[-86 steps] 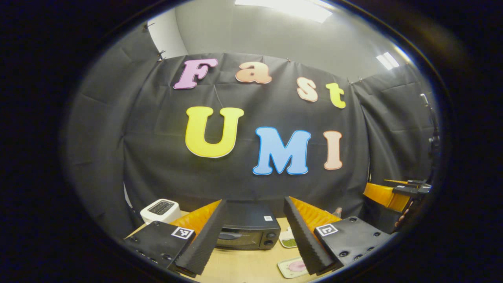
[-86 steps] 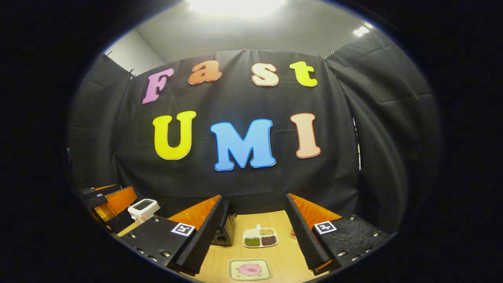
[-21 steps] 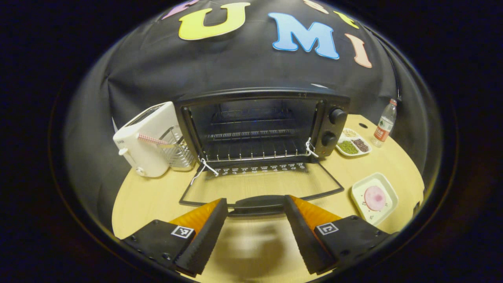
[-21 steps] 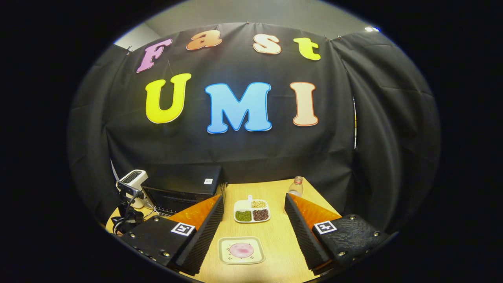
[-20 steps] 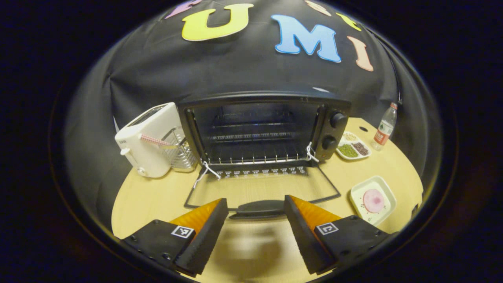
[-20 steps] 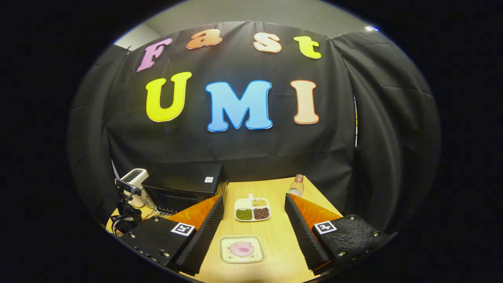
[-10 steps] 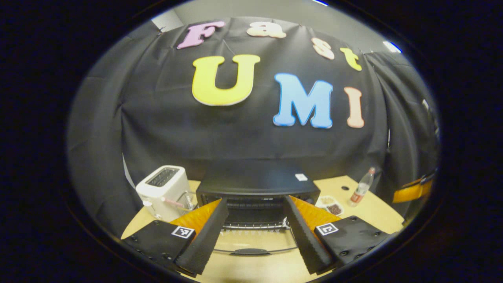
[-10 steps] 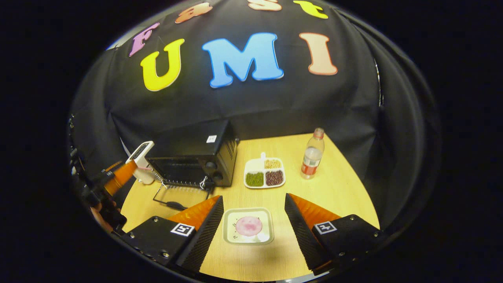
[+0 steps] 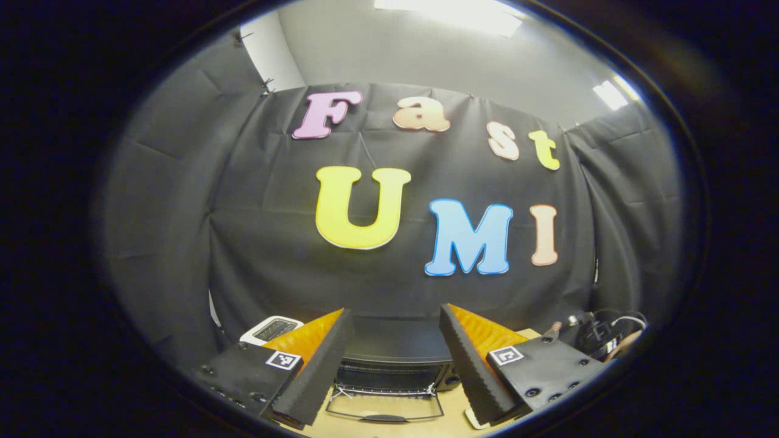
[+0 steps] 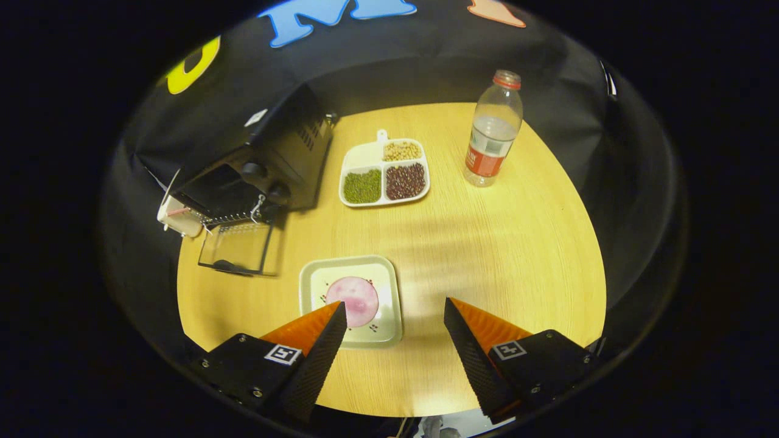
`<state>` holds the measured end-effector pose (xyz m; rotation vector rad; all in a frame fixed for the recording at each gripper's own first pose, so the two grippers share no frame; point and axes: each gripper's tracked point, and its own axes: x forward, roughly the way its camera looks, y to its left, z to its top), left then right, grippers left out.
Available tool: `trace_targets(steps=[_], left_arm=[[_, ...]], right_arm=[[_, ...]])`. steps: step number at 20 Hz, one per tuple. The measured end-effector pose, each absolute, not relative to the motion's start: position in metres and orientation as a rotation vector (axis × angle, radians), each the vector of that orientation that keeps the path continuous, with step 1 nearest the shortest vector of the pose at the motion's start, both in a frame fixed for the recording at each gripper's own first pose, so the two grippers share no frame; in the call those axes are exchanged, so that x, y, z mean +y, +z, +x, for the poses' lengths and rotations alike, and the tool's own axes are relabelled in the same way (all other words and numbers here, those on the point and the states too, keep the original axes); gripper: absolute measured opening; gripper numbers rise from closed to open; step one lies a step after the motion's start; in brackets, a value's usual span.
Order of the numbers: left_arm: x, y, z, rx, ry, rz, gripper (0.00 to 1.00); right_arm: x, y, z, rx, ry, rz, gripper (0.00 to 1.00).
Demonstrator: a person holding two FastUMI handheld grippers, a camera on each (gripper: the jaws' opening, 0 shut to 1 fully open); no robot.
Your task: Open the electric oven with the left hand, put the food in, and close the electric oven.
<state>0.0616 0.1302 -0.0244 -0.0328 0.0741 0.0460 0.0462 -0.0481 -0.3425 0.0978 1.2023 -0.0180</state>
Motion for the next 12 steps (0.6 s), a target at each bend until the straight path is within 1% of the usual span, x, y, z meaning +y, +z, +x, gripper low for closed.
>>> trace_targets(steps=[4,11,12], left_arm=[[0.149,-0.027,0.052,0.086,0.090,-0.035,1.00],[0.181,-0.048,0.030,0.140,0.164,-0.041,1.00],[0.183,-0.050,0.030,0.146,0.167,-0.045,0.97]], right_arm=[[-0.054,-0.380,0.051,1.314,-0.052,0.068,0.98],[-0.063,-0.421,0.062,1.383,-0.092,-0.052,0.98],[-0.064,-0.424,0.061,1.390,-0.093,-0.071,0.98]])
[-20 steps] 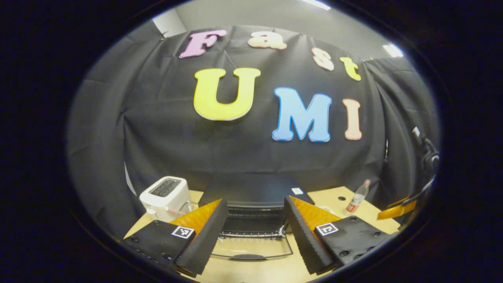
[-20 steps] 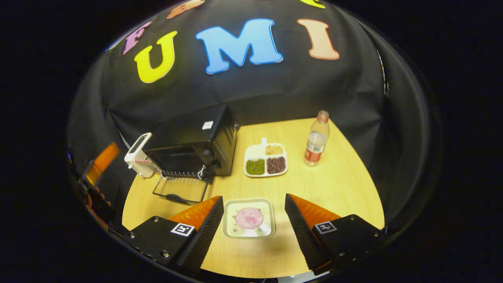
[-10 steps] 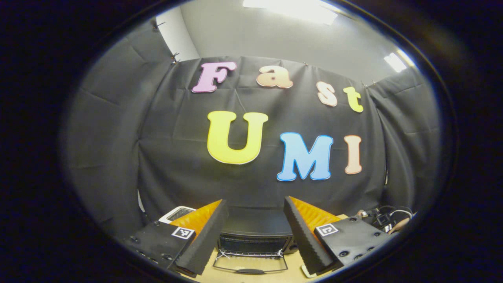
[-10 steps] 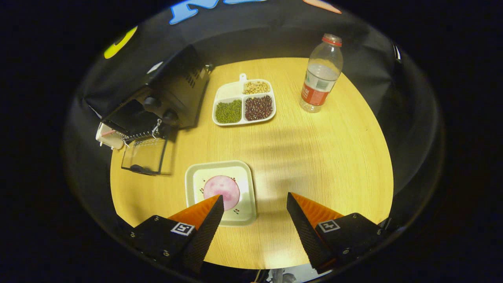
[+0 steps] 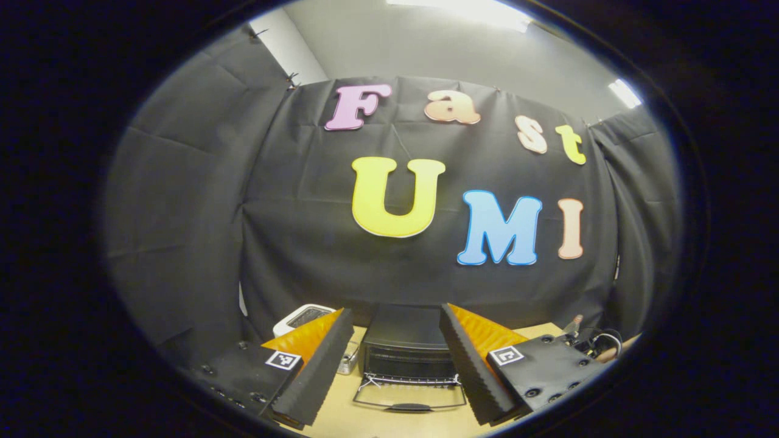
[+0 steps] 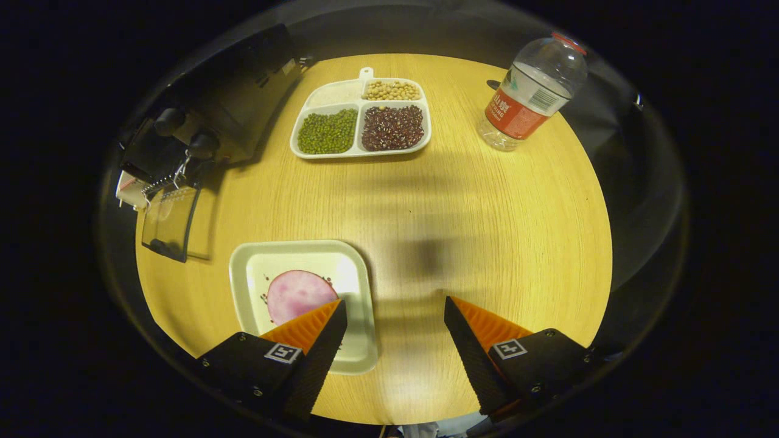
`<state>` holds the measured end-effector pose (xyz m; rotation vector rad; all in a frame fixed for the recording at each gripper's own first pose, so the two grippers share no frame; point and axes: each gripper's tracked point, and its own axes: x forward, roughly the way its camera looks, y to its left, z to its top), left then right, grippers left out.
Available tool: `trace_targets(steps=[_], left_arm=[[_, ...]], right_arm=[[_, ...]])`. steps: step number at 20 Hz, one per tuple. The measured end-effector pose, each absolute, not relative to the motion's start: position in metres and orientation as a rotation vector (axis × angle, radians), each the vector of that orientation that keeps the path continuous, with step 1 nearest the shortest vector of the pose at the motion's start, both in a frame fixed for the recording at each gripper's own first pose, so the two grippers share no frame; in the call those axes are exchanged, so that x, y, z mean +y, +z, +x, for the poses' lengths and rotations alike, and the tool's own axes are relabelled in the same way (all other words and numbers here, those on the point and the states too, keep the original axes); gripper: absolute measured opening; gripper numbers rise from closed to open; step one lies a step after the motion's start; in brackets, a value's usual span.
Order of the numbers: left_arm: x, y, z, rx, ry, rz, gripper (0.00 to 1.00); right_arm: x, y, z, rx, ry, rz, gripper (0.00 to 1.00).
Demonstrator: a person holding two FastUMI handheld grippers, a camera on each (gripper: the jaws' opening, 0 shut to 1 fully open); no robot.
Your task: Open the electric oven with the left hand, put the food in, and close the electric oven.
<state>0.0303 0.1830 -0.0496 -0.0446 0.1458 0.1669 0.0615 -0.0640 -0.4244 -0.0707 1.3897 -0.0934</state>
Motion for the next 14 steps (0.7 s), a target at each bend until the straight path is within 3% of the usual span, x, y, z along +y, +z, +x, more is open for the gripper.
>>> trace_targets(steps=[2,5,6,7,8,9,10,11,12,13,14], left_arm=[[0.184,-0.051,0.031,0.148,0.172,-0.046,0.91],[0.183,-0.053,0.029,0.158,0.165,-0.041,0.91],[0.181,-0.052,0.027,0.156,0.161,-0.043,0.91],[0.178,-0.054,0.028,0.156,0.154,-0.046,0.91],[0.176,-0.054,0.030,0.157,0.148,-0.049,0.97],[0.175,-0.056,0.029,0.155,0.144,-0.051,0.91],[0.175,-0.055,0.029,0.155,0.142,-0.052,0.91],[0.175,-0.056,0.029,0.154,0.141,-0.053,0.91],[0.175,-0.056,0.030,0.153,0.140,-0.054,0.91],[0.176,-0.056,0.028,0.153,0.140,-0.055,0.91],[0.176,-0.055,0.028,0.152,0.141,-0.056,0.91]], right_arm=[[-0.060,-0.431,0.059,1.403,-0.087,-0.075,0.98],[-0.053,-0.437,0.058,1.400,-0.073,-0.057,0.97],[-0.051,-0.436,0.059,1.398,-0.060,-0.052,0.81],[-0.047,-0.441,0.058,1.399,-0.040,-0.028,0.78],[-0.046,-0.440,0.060,1.385,-0.032,-0.002,0.69],[-0.046,-0.446,0.059,1.385,-0.054,0.027,0.55],[-0.045,-0.451,0.057,1.416,-0.038,0.040,0.22],[-0.049,-0.440,0.064,1.403,-0.028,0.042,0.22],[-0.051,-0.475,0.052,1.426,-0.032,0.042,0.11],[-0.050,-0.430,0.061,1.408,-0.019,0.065,0.00],[-0.050,-0.439,0.056,1.415,-0.013,0.083,0.00]])
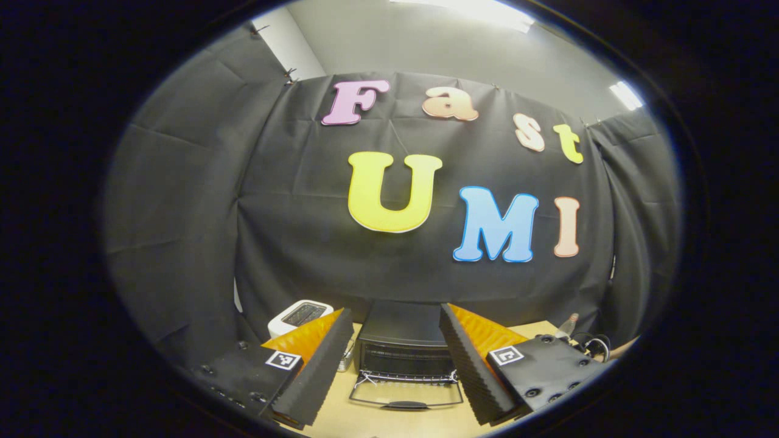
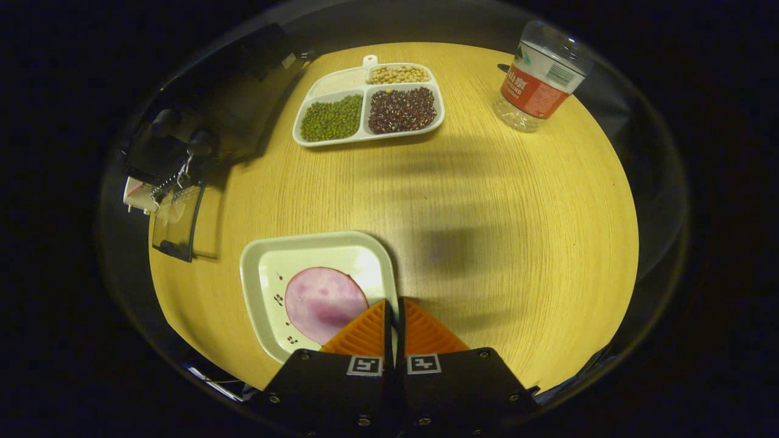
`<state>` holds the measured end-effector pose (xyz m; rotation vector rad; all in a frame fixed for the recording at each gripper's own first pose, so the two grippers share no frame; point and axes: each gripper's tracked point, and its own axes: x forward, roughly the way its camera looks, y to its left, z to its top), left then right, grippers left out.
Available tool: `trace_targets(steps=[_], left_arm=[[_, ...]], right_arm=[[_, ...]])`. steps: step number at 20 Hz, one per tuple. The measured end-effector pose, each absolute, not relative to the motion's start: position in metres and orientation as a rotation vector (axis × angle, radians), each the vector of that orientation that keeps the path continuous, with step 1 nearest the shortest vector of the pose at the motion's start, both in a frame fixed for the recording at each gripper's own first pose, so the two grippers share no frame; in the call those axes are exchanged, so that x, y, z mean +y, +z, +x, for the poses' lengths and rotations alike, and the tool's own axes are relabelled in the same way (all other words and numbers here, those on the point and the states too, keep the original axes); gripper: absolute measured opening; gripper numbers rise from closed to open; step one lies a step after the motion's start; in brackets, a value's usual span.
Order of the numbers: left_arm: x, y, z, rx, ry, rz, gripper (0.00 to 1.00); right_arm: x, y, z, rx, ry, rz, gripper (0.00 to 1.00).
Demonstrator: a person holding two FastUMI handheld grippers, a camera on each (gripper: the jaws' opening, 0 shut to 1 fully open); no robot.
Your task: Open the electric oven with the left hand, put the food in, and close the electric oven.
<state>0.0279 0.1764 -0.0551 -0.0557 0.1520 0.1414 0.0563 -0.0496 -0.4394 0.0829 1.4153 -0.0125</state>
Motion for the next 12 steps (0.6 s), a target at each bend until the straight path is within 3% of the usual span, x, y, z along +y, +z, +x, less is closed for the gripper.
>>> trace_targets(steps=[5,6,12], left_arm=[[0.177,-0.057,0.026,0.156,0.141,-0.064,0.91],[0.176,-0.055,0.026,0.155,0.141,-0.065,0.97],[0.174,-0.050,0.028,0.144,0.131,-0.058,1.00]], right_arm=[[-0.048,-0.438,0.053,1.408,0.013,0.163,0.01],[-0.045,-0.437,0.051,1.407,0.021,0.215,0.00],[-0.010,-0.427,0.036,1.353,0.080,0.689,0.00]])
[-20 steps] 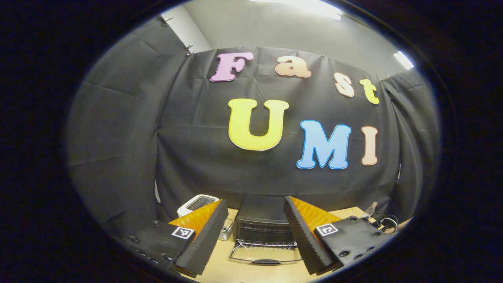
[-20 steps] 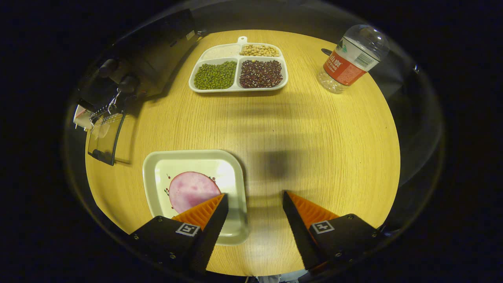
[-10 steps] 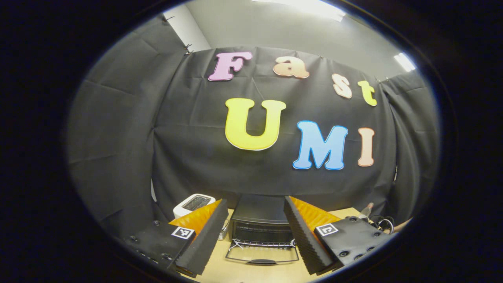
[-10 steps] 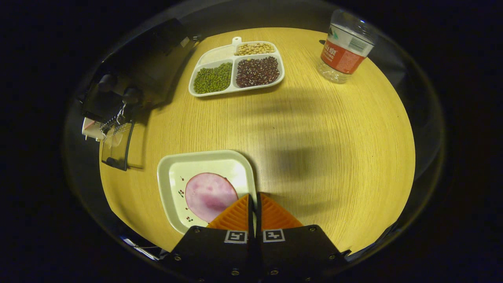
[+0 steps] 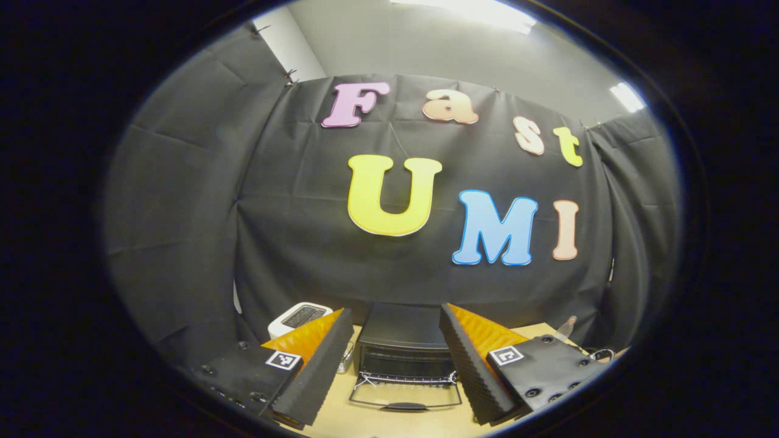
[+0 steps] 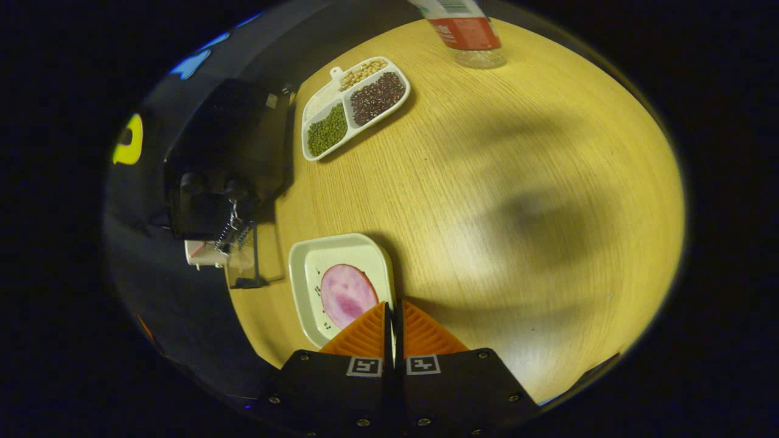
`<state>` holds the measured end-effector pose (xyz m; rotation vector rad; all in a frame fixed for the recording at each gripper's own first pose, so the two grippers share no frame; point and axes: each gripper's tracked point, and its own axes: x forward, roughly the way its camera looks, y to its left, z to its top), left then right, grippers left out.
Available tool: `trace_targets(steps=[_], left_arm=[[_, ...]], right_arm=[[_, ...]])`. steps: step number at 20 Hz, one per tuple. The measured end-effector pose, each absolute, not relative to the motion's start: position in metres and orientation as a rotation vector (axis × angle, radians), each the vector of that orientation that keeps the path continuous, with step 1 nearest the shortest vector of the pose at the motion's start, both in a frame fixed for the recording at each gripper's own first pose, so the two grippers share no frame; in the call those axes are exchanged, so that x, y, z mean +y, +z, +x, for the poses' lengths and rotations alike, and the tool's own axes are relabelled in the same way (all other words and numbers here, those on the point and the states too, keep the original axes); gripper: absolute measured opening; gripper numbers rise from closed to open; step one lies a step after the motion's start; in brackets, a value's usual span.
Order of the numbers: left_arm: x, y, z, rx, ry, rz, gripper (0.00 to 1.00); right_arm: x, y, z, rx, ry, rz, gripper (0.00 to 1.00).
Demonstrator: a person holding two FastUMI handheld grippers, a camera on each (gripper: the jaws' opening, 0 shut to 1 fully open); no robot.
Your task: Open the electric oven with the left hand, put the food in, and close the electric oven.
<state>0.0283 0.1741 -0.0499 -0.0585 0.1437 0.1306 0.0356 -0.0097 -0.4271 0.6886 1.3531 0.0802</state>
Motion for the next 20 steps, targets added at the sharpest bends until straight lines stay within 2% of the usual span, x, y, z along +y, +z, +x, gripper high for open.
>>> trace_targets(steps=[1,4,11,18,20], left_arm=[[0.173,-0.049,0.030,0.143,0.127,-0.058,0.91],[0.169,-0.050,0.034,0.145,0.111,-0.066,0.91],[0.156,-0.044,0.038,0.128,0.061,-0.053,0.91],[0.159,-0.037,0.038,0.111,0.004,-0.078,1.00],[0.162,-0.033,0.039,0.101,-0.009,-0.081,1.00]], right_arm=[[-0.007,-0.426,0.031,1.342,0.079,0.739,0.00],[0.004,-0.420,0.027,1.297,0.073,0.889,0.00],[0.020,-0.410,0.020,1.217,0.061,0.973,0.00],[0.049,-0.370,0.007,1.094,0.052,1.050,0.00],[0.061,-0.358,0.004,1.058,0.043,1.071,0.00]])
